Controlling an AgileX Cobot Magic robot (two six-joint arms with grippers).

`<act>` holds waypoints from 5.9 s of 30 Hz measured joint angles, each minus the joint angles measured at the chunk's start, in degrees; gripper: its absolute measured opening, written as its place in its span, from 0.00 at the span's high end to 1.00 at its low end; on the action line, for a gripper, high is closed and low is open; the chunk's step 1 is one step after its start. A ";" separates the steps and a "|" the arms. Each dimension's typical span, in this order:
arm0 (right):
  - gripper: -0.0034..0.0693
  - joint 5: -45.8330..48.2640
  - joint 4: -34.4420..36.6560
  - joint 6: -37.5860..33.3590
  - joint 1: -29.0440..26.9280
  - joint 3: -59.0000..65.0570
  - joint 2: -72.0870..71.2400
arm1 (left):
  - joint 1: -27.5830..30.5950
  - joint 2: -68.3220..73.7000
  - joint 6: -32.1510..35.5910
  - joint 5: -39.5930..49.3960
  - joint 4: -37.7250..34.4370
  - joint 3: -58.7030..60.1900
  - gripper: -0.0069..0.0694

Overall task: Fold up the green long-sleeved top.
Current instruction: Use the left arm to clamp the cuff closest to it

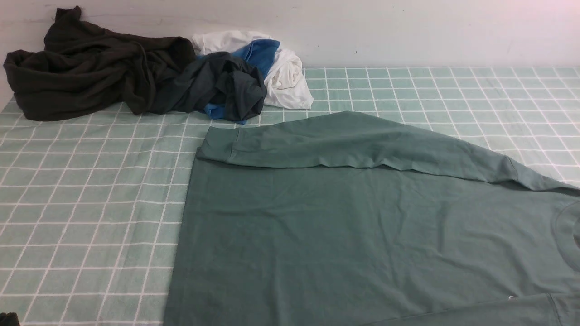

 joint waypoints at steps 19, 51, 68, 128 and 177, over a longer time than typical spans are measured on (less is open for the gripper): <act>0.97 0.00 0.00 0.00 0.00 0.00 0.00 | 0.00 0.00 0.00 0.00 0.00 0.00 0.91; 0.97 0.00 -0.12 0.00 0.00 0.00 0.00 | 0.00 0.00 0.00 0.00 0.12 0.00 0.91; 0.97 0.00 -0.12 0.14 0.00 0.00 0.00 | 0.00 0.00 -18.27 -3.21 -33.05 0.27 0.91; 0.97 51.16 17.03 -33.41 14.33 -43.06 45.74 | -38.26 87.55 12.64 26.13 -0.61 -42.34 0.42; 0.41 17.26 -5.74 -0.16 0.57 -35.35 81.62 | -38.38 83.93 12.66 39.14 -2.15 -51.25 0.91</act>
